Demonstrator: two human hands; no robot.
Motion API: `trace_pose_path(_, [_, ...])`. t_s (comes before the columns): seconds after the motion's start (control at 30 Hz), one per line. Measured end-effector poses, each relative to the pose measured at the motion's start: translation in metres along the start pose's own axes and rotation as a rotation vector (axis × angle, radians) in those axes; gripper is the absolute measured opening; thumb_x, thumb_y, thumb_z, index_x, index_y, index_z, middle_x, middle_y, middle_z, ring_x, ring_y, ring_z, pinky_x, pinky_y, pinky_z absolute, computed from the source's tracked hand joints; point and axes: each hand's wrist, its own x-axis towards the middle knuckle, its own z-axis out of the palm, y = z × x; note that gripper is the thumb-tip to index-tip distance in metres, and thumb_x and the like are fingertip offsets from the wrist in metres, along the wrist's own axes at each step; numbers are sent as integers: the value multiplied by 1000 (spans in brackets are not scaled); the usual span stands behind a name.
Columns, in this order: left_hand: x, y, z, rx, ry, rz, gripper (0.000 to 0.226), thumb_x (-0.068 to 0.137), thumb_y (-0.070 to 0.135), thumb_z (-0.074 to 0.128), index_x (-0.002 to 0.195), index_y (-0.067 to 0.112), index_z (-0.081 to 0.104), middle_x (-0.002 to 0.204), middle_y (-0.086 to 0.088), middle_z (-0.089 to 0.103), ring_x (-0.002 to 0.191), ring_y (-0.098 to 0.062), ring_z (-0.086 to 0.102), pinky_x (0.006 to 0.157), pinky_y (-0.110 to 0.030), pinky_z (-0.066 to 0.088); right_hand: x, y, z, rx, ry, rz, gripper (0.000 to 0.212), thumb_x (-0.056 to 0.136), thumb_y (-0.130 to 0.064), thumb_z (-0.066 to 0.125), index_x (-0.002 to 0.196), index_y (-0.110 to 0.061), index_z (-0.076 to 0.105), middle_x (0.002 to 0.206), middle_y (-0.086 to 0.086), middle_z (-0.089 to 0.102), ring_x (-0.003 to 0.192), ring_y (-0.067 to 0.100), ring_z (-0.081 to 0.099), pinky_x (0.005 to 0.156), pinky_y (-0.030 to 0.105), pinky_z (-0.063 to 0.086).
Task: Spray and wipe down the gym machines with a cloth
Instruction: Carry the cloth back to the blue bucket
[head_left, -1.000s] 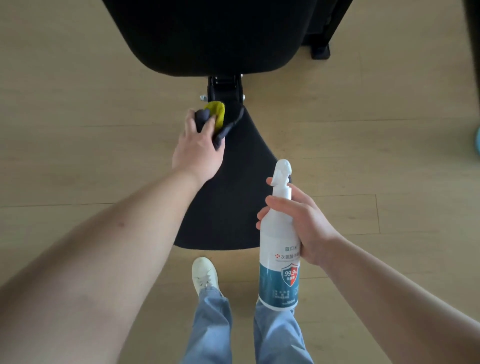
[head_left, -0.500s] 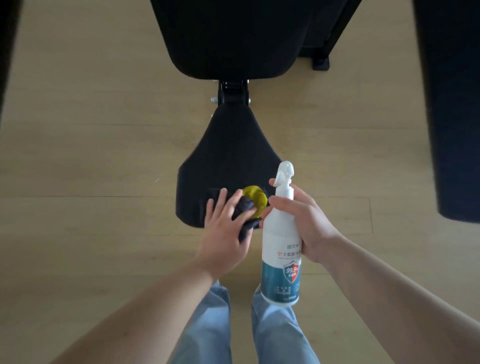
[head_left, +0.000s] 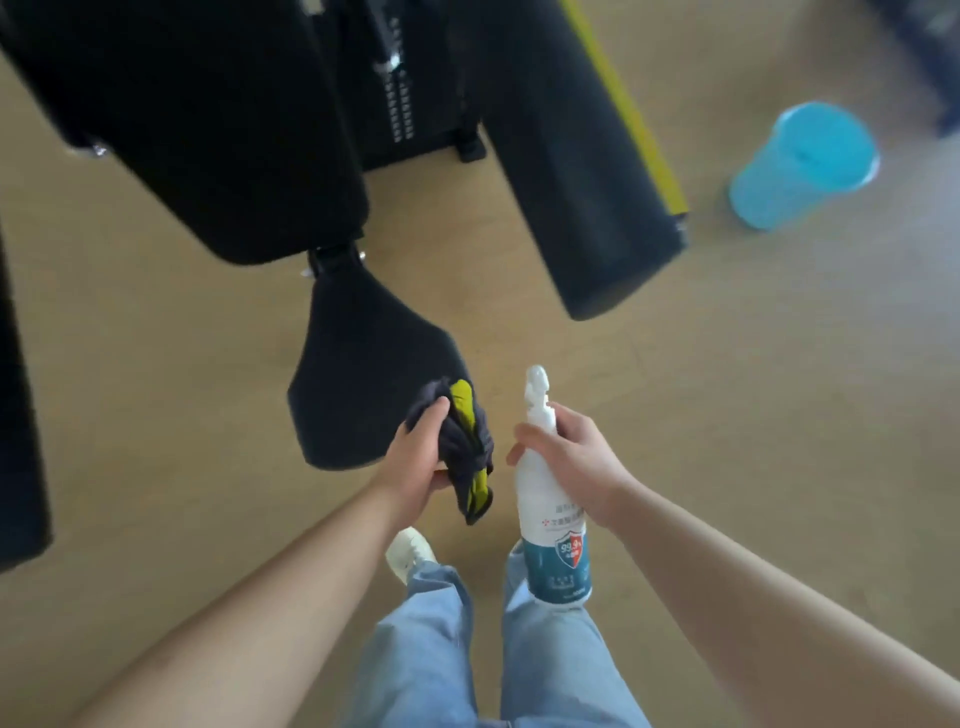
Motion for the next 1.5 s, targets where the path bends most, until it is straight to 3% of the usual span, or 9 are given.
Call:
trace_pose_path(0.13, [-20, 12, 49, 96, -131, -41, 31, 103, 38, 56, 123, 18, 67, 111, -12, 75, 100, -27, 74, 67, -39, 61, -34, 8, -40, -55, 138, 36, 18, 92, -20, 62, 84, -11, 76, 82, -1, 77, 72, 21, 66, 76, 40, 59])
trace_pose_path(0.37, [-51, 17, 175, 312, -239, -30, 49, 76, 54, 77, 115, 26, 70, 112, -10, 75, 104, -30, 72, 98, -50, 56, -83, 29, -130, 8, 319, 41, 27, 103, -39, 58, 90, -24, 75, 89, -13, 77, 95, 21, 70, 83, 39, 57])
trace_pose_path(0.5, [-63, 17, 242, 382, -226, -32, 19, 90, 40, 72, 82, 24, 79, 87, -9, 78, 90, -31, 74, 92, -47, 58, -98, 37, -189, -170, 388, 70, 40, 100, -51, 62, 95, -14, 77, 89, 9, 76, 76, 24, 67, 63, 34, 51])
trace_pose_path(0.6, [-65, 21, 288, 424, -263, -31, 42, 98, 36, 64, 59, 31, 77, 73, 0, 74, 80, -23, 67, 82, -36, 52, -105, 41, -232, -231, 382, 65, 37, 99, -48, 65, 98, -13, 78, 94, 9, 75, 89, 26, 70, 71, 38, 55])
trace_pose_path(0.8, [-51, 33, 365, 342, -233, -66, 29, 83, 41, 75, 86, 12, 75, 92, -11, 74, 81, -25, 70, 83, -33, 54, -106, 35, -309, 114, 231, 38, 24, 92, -35, 78, 111, -20, 74, 130, 0, 70, 111, 17, 69, 83, 28, 55])
trace_pose_path(0.93, [-27, 41, 413, 428, -218, -41, 60, 62, 57, 77, 99, 11, 74, 99, -13, 77, 94, -29, 73, 96, -44, 55, -86, 25, -347, -34, 286, 36, 33, 104, -34, 59, 111, -2, 66, 144, 14, 58, 94, 30, 66, 75, 38, 52])
trace_pose_path(1.03, [-12, 61, 449, 471, -232, -28, 61, 68, 58, 77, 107, 11, 71, 105, -14, 76, 98, -30, 73, 98, -48, 56, -62, 11, -381, -122, 332, 57, 45, 109, -30, 48, 129, 9, 58, 152, 14, 51, 120, 36, 62, 83, 37, 51])
trace_pose_path(1.23, [46, 112, 526, 545, -252, -9, 45, 87, 50, 70, 108, 10, 66, 106, -16, 74, 99, -32, 71, 97, -49, 56, 3, -15, -469, -99, 467, 133, 28, 103, -28, 50, 80, -11, 50, 79, 9, 58, 76, 32, 64, 61, 31, 38])
trace_pose_path(1.5, [146, 202, 652, 648, -348, -56, 58, 78, 60, 70, 112, 14, 68, 109, -14, 73, 101, -32, 70, 100, -49, 54, 89, -74, -586, -83, 475, 229, 17, 96, -25, 63, 91, -13, 73, 88, 2, 70, 54, 12, 50, 45, 20, 38])
